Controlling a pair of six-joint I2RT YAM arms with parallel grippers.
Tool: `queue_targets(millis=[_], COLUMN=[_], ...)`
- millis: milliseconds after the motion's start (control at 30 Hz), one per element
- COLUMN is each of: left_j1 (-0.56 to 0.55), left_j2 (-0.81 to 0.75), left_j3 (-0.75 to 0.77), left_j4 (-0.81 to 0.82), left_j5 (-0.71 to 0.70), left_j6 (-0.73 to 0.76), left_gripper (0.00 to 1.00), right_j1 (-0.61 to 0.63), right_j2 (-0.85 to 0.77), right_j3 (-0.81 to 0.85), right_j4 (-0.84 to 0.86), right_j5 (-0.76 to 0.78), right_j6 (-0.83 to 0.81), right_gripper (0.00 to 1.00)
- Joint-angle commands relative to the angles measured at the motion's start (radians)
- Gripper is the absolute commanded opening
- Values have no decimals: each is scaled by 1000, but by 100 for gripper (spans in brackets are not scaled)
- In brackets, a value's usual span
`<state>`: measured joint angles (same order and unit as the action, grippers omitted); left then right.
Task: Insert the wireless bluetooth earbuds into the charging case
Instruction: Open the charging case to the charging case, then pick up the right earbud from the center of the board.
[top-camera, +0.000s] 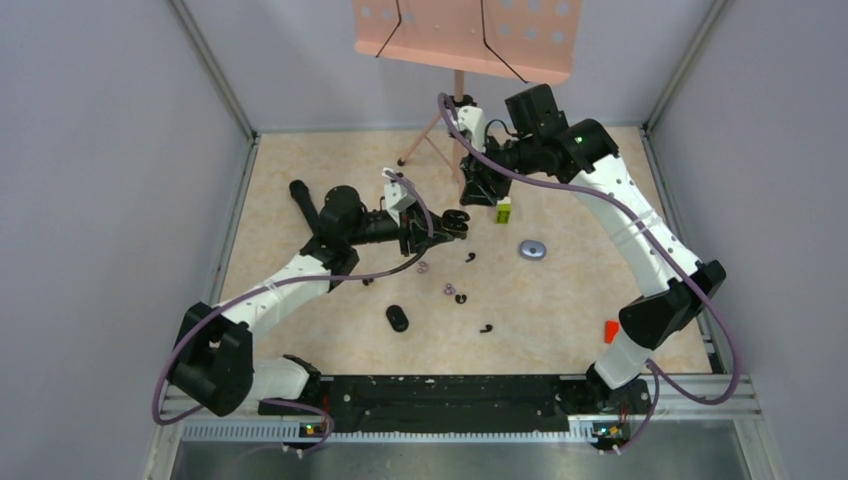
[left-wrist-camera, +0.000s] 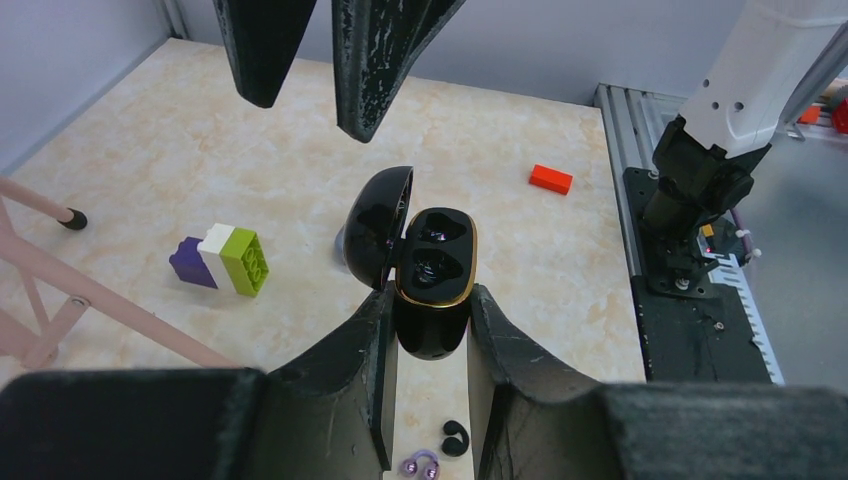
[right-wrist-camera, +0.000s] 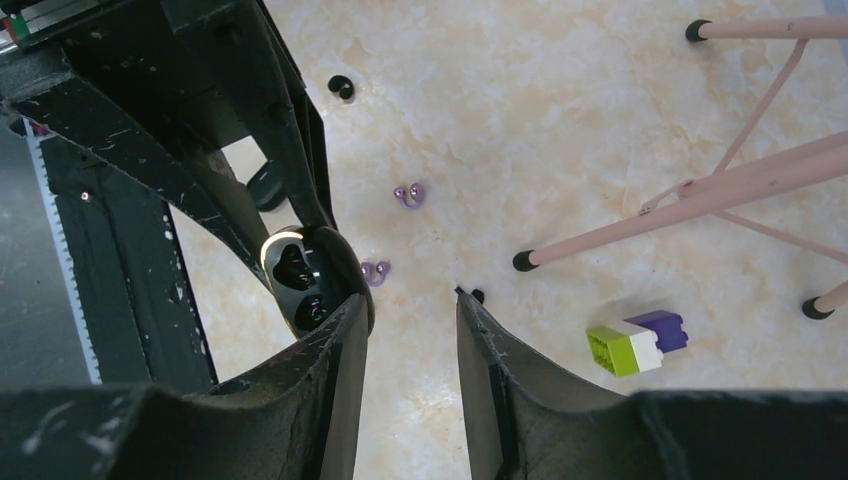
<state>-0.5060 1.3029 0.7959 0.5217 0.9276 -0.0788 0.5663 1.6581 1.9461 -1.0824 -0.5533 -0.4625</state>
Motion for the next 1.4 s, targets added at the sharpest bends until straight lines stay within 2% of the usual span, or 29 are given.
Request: queue_targets(millis=[0,167,300,367,467,567,667,733,967,1267,1367], left_j1=[18,54,103,140,191,216,219,219,260,303,304], left_j2=[9,-1,-58,-96,-170,-271,-362,-404,-465,-468,-476], left_j3=[-16,-34,-59,-68,-89,-122,-148,-156,-164,-128,-119], left_j4=[115,155,139,95,-5,-129,-237,-301,-431,-463,-474], left_j5=[16,29,21,17,-13,-136,-238,-274,-340,-371,-379], left_j6=[-97,-180,-232,-245,-239,-206,-165,-154,-133,-144,-142], left_gripper=[0,0,0,0,0,0,0,0,0,0,0], right_j1=[-7,-42,-77,-77,-76,-76,-76,-77,-71,17,51], right_j2=[-42,-109,-202,-243,-278,-284,-247,-209,-82,60,94], right_j3=[49,-11,-189,-325,-559,-753,-836,-870,-929,-881,-856], right_j4=[14,16,17,35,102,192,207,203,250,251,222], right_j5=[9,41,11,35,93,178,250,250,64,49,110], right_j6=[45,72,51,64,185,322,399,451,621,730,762], right_gripper=[39,45,46,43,38,38,37,38,38,40,41])
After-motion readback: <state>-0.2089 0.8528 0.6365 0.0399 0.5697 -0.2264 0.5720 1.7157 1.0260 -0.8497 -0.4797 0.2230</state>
